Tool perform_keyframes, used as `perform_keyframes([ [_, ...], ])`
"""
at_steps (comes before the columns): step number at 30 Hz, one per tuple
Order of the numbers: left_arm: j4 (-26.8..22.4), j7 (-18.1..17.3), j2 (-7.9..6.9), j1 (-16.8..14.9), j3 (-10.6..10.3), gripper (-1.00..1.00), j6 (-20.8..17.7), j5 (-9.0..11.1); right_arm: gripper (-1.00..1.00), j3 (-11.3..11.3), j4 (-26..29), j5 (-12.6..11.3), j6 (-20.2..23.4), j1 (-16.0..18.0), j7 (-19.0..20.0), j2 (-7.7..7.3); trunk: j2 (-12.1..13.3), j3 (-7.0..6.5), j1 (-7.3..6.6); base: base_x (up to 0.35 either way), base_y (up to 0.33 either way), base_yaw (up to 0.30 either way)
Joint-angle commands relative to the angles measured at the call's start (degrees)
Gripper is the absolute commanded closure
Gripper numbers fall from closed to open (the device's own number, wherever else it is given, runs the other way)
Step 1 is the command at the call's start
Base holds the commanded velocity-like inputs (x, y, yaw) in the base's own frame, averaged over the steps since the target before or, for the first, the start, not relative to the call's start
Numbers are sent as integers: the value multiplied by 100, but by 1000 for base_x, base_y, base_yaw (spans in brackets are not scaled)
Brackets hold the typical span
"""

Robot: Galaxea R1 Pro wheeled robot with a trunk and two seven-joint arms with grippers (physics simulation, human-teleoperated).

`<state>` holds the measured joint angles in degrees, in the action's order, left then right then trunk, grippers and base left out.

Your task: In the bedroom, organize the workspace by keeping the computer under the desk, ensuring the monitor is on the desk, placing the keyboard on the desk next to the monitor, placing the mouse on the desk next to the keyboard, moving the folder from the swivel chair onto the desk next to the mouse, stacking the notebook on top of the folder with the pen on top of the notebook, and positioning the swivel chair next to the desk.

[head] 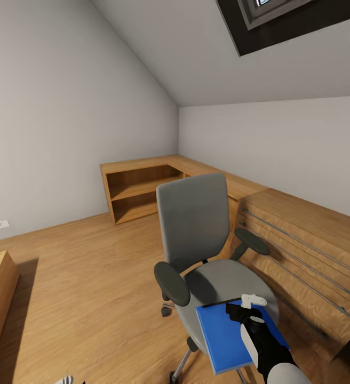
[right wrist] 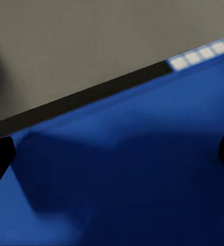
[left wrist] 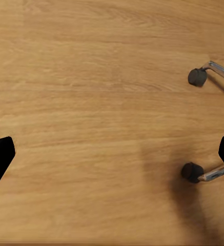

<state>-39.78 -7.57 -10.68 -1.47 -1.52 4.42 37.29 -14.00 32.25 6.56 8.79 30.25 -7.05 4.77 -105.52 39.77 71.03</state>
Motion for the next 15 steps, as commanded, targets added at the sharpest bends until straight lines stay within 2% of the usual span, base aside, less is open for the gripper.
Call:
perform_keyframes([
  [1,28,-22,-5,-3,-15,-100,19,60,-100,-41,-34,39,35,-1,2,6,-2,7,-1,-17,0,0],
  [15,68,-25,-5,-3,-15,-100,21,60,-100,-41,-34,40,35,-1,2,6,-2,7,-1,-4,0,0],
])
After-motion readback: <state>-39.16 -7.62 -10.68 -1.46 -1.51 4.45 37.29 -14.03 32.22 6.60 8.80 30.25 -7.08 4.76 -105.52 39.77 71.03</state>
